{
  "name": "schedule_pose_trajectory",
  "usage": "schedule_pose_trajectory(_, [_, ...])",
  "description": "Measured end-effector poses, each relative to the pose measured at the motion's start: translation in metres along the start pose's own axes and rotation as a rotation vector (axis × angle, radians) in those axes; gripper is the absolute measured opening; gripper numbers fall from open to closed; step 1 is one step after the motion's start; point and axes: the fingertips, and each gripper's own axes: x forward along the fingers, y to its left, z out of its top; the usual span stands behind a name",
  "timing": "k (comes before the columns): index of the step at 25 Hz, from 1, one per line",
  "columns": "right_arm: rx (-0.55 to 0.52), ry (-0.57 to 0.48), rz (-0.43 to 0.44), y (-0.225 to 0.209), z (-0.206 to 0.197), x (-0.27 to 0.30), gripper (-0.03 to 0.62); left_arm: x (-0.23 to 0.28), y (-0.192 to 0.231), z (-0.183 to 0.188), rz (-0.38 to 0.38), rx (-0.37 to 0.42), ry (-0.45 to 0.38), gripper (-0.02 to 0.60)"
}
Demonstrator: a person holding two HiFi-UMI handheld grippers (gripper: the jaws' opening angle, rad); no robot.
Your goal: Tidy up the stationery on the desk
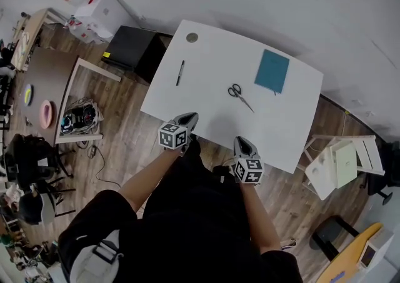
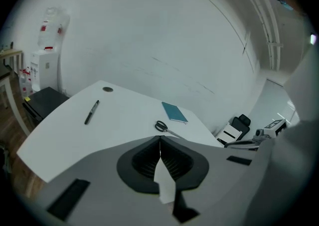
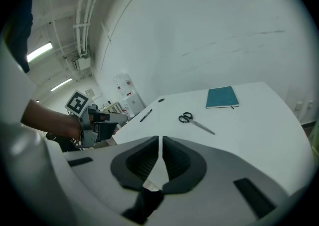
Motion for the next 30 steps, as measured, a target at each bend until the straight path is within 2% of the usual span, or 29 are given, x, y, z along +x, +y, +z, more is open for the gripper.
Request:
schedule_pose_trajectory(4, [-0.046,0.019,-0.005,0.039,0.014,0.051,0.043,-0.002,0.045,0.022,-0.011,-0.009,-0.033,0.014])
schedule_pose_trajectory(9, [-0.006,0.03,-0.033,0.087,0.043,0.139,0.043,-0.009,0.103,0.036,-0.043,0.043,0.001,0.014])
schedule_pose_trajectory(14, [-0.021,0.051,-0.046,0.129,0.075,0.228,0.043,-0.016,0.167,0.051,-0.073,0.063,0.022,0.014])
schedule_pose_trajectory(18, [-0.026,0.095,-0.064,0.144,0.091,0.286,0.044,-0.017,0.193,0.063,-0.093,0.077,0.031,0.014])
schedule_pose_trajectory(22, [-0.053,0.143,-0.108,0.143,0.099,0.331,0.044,-0.008,0.205,0.075,-0.102,0.059,0.015,0.015])
schedule_pose_trajectory(27, [-0.055,0.245,-0.133,0.135,0.086,0.376,0.047,0.001,0.215,0.083,-0.108,0.07,0.01,0.015])
schedule_pose_trajectory(30, [-0.025,0.296,-0.155,0.129,0.075,0.394,0.084,-0.002,0.218,0.081,-0.126,0.086,0.033,0.015])
